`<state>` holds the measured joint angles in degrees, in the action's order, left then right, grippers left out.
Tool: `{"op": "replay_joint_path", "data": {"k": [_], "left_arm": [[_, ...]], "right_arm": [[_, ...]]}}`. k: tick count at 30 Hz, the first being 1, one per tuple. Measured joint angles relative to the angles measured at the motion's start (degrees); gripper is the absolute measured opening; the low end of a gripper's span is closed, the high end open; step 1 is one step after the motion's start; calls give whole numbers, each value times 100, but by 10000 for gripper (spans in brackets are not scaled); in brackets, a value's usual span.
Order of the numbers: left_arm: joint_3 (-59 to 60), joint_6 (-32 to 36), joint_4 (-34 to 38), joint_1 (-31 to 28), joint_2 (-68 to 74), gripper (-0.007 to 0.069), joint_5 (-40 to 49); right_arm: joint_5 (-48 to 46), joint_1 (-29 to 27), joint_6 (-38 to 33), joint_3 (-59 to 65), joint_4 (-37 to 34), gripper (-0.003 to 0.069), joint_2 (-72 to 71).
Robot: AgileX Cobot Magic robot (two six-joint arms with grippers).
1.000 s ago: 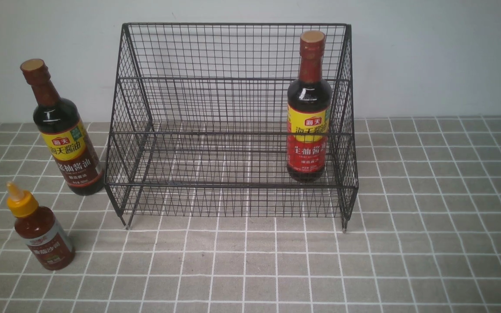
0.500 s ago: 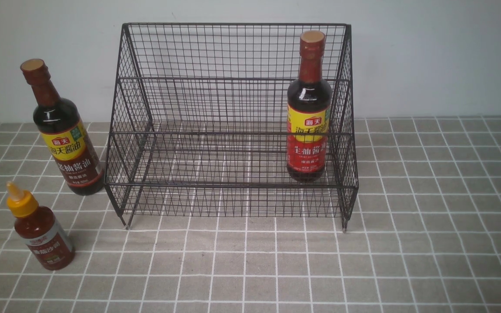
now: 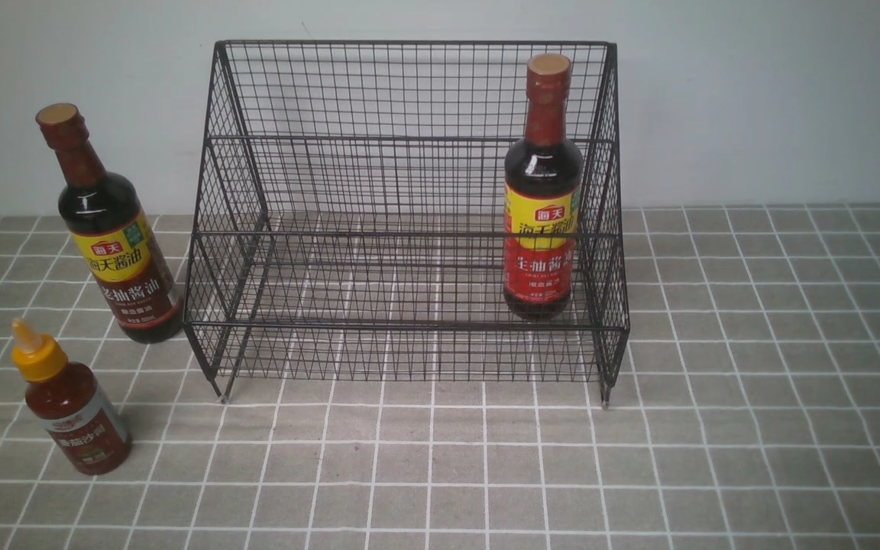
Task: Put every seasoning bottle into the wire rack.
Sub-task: Use the left arm to grab the condiment bottle closest to it
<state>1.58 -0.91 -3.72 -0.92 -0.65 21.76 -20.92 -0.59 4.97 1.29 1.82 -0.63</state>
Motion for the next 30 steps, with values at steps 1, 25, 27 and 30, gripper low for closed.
{"op": "replay_joint_path", "data": {"k": [1, 25, 27, 30], "left_arm": [[0, 0, 0, 0, 0, -7, 0], [-29, -352, 1211, 0, 194, -7, -3670], [-192, -255, 1307, 0, 601, -7, -3493], [-797, 91, 1314, 0, 1786, -7, -2938]], "right_arm": [[0, 0, 0, 0, 0, -13, 0], [0, 0, 5, 0, 4, -13, -5], [0, 0, 5, 0, 6, -13, -5], [0, 0, 11, 0, 11, -13, -5]]}}
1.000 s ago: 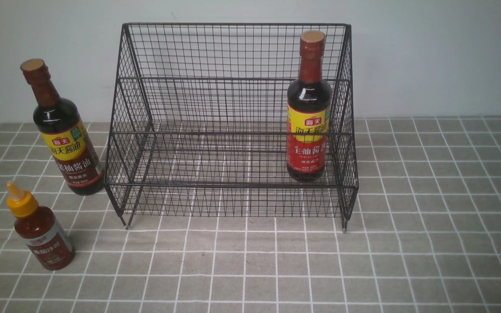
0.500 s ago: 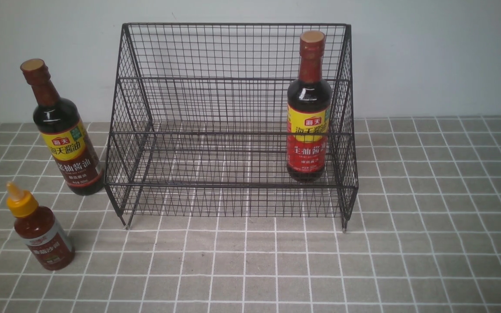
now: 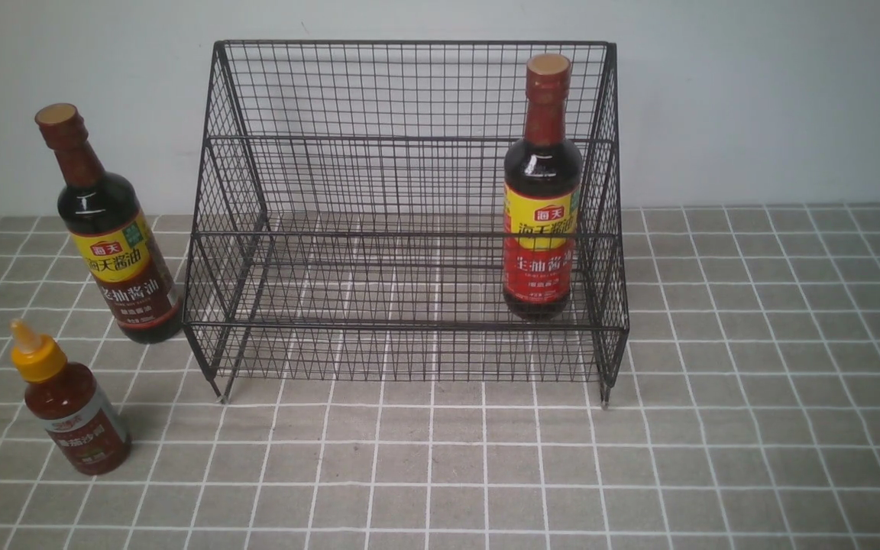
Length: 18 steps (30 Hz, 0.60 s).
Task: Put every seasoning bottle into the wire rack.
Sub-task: Use the left arm to grab the condiment bottle closest to it
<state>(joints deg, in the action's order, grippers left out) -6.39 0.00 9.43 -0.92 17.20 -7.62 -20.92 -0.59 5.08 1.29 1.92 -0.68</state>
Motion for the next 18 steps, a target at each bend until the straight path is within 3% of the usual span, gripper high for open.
{"op": "replay_joint_path", "data": {"k": [8, 11, 16, 18], "left_arm": [[-1395, 59, 131, -2, 2511, 46, 601], [-1922, -31, 215, -2, 3039, 57, 1492], [-3215, -49, -8, -2, 3823, 52, 3928], [-3487, -61, -145, -2, 3987, 42, 4377]], "right_arm": [[0, 0, 0, 0, 0, -13, 0], [0, 0, 0, 0, -5, -13, 0], [0, 0, 0, 0, -5, -13, 0], [0, 0, 0, 0, -5, -13, 0]]}}
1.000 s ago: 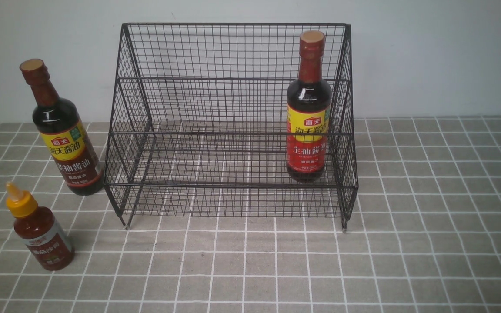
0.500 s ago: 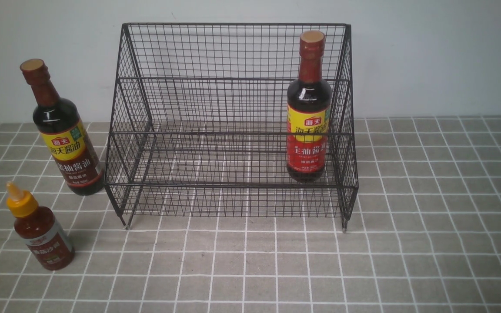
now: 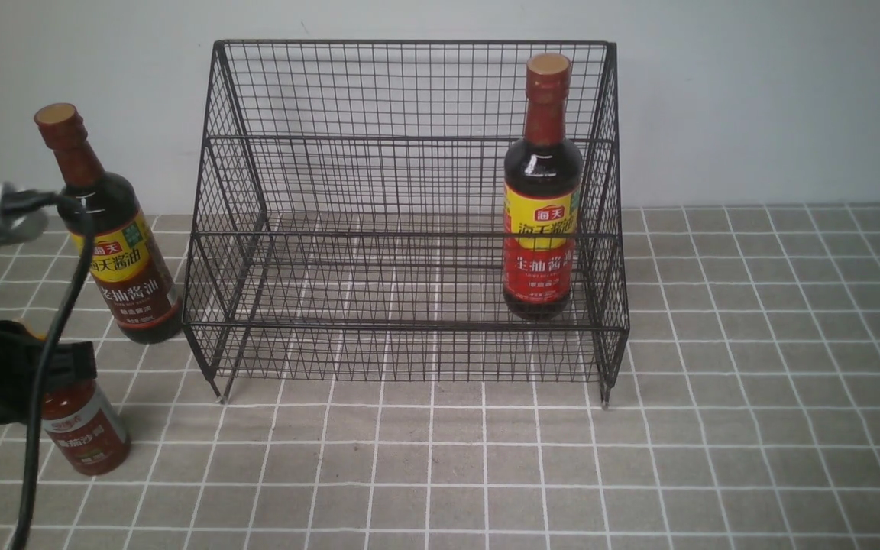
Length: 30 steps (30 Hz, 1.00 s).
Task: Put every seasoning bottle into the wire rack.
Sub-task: Use the left arm to grab the condiment bottle closest to it
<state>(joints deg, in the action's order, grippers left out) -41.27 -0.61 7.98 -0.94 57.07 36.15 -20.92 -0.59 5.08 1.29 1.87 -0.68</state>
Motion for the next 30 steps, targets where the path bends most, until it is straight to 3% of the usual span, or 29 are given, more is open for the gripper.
{"op": "replay_joint_path", "data": {"k": [4, 7, 17, 23, 24, 25, 30], "left_arm": [[-1078, -129, -497, 0, 447, 13, 1467], [-1498, -289, -555, 0, 773, 13, 1869], [-2287, -311, -688, -467, 2055, 46, 2251], [-2298, -311, -874, -515, 2262, 216, 2020], [-2304, -311, -896, -515, 2305, 314, 1818], [-2304, -311, -897, -515, 2314, 324, 1799], [-2304, -311, -1024, -515, 2507, 538, 1496]], "right_arm": [[0, 0, 0, 0, 0, -13, 0], [0, 0, 0, 0, 0, -13, 0], [0, 0, 0, 0, 0, -13, 0], [0, 0, 0, 0, 0, -13, 0], [0, 0, 0, 0, 0, -13, 0], [0, 0, 0, 0, 0, -13, 0], [0, 0, 0, 0, 0, -13, 0]]}}
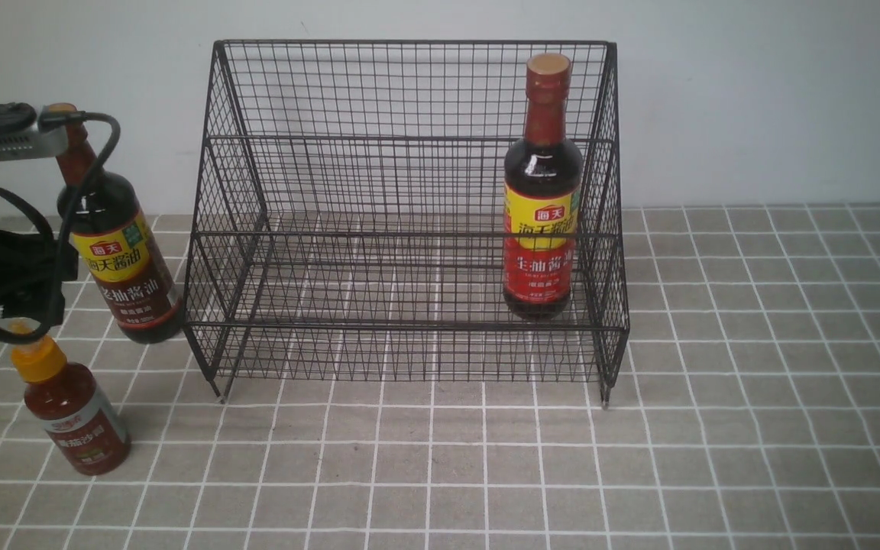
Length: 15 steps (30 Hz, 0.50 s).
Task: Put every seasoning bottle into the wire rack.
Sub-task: Use the left arm to grab the condiment bottle closest to it
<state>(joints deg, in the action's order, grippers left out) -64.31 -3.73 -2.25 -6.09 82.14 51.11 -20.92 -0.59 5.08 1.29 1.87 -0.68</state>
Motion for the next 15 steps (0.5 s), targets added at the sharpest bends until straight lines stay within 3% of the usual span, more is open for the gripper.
{"op": "replay_joint_path", "data": {"k": [3, 8, 13, 15], "left_arm": [[0, 0, -107, 0, 249, 592, -79], [0, 0, -119, 0, 641, 591, -93], [0, 0, -133, 0, 987, 524, -44], [0, 0, -133, 0, 1025, 459, -14]], "right_arm": [[0, 0, 0, 0, 0, -14, 0], [0, 0, 0, 0, 0, -13, 0], [0, 0, 0, 0, 0, -13, 0], [0, 0, 0, 0, 0, -13, 0]]}}
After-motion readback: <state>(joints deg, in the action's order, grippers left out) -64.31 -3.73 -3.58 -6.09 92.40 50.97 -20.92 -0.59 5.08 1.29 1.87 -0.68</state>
